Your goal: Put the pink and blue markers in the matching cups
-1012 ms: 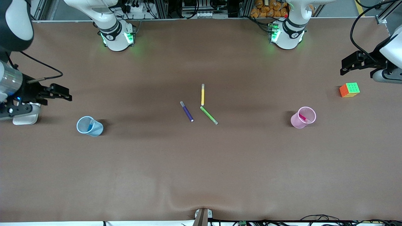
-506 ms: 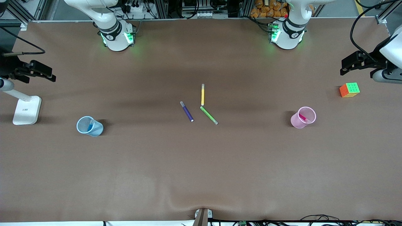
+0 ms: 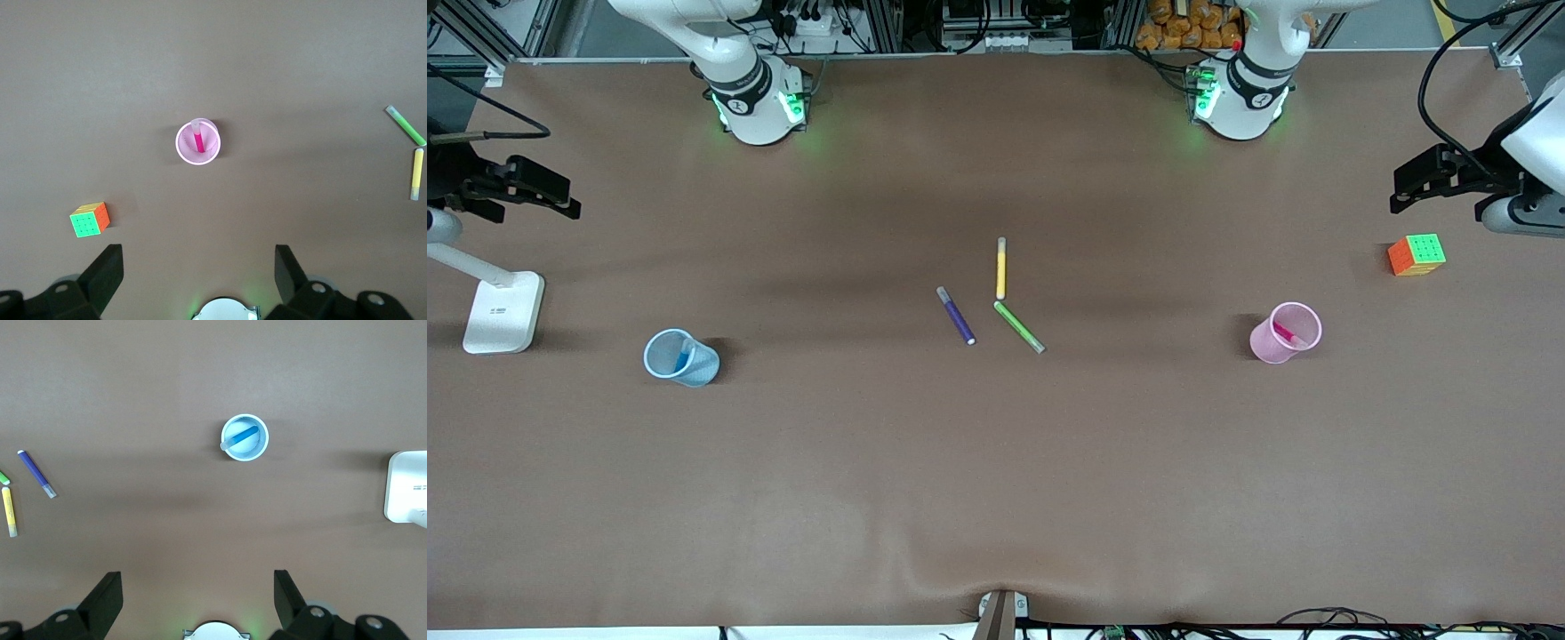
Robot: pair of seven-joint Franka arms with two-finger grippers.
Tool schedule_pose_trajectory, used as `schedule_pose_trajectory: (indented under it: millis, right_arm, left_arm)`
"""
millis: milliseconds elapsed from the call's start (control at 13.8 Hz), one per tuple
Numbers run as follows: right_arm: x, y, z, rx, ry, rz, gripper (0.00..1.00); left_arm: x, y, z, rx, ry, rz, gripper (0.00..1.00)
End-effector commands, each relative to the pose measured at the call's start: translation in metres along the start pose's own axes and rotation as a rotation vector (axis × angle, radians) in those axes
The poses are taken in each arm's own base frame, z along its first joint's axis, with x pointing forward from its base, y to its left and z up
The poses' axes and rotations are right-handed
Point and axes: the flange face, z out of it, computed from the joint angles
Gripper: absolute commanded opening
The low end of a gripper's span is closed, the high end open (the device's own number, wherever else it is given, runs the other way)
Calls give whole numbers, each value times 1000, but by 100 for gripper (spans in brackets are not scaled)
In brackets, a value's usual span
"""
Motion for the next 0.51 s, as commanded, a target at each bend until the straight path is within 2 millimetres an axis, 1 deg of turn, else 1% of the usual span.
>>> schedule_pose_trajectory:
  millis: [0, 434]
  right_arm:
    - [-7, -3, -8, -33, 12, 1, 100]
    - [-4, -3, -6, -33, 18, 1, 100]
  left_arm:
    - [1, -1, -2, -16, 10, 6, 100]
    - [1, -1, -2, -16, 8, 11, 100]
